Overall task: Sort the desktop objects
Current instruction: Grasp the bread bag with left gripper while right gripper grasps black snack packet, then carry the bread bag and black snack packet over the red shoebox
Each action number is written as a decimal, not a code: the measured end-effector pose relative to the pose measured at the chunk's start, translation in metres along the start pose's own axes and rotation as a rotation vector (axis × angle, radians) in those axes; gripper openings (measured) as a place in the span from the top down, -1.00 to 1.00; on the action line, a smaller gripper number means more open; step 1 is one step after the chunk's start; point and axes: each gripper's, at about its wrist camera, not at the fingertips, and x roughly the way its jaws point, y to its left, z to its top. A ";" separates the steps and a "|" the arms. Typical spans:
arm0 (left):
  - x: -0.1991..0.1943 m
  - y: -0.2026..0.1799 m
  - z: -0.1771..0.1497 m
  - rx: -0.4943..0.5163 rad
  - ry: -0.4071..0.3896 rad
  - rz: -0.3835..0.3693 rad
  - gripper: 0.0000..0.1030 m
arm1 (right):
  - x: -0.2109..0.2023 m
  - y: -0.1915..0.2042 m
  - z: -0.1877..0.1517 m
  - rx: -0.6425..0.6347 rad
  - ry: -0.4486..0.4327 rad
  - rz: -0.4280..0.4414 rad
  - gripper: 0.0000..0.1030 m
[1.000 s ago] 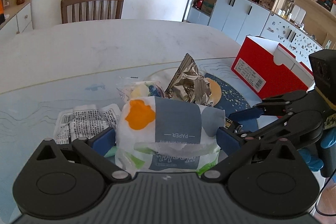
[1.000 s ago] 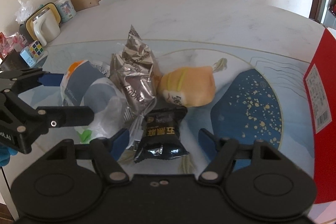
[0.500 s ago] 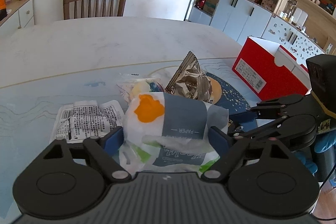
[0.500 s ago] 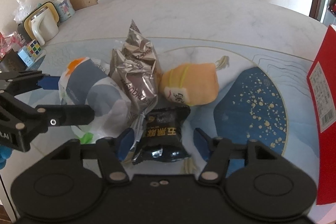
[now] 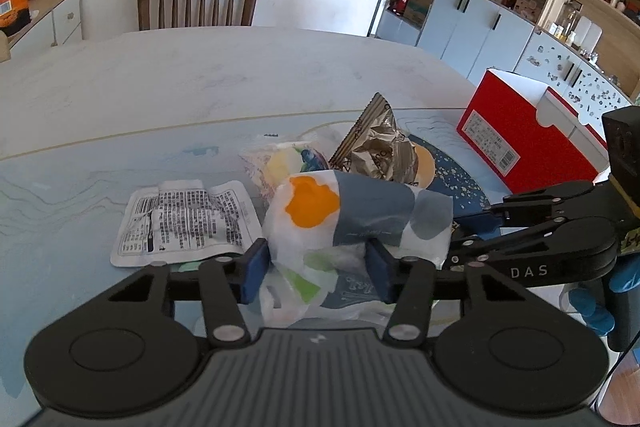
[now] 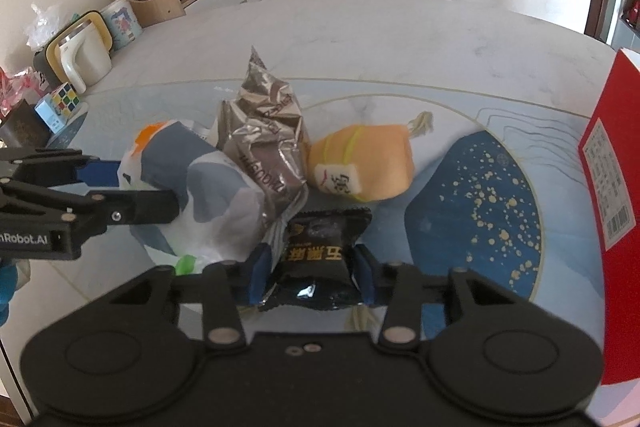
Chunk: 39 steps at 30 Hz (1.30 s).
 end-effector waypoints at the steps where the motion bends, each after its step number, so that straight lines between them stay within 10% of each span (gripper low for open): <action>1: -0.001 0.000 0.000 -0.001 0.001 0.005 0.13 | -0.001 0.000 0.000 0.000 -0.001 -0.001 0.19; 39: -0.058 -0.042 0.010 -0.078 0.001 -0.014 0.42 | -0.095 -0.018 -0.019 0.083 -0.127 -0.053 0.34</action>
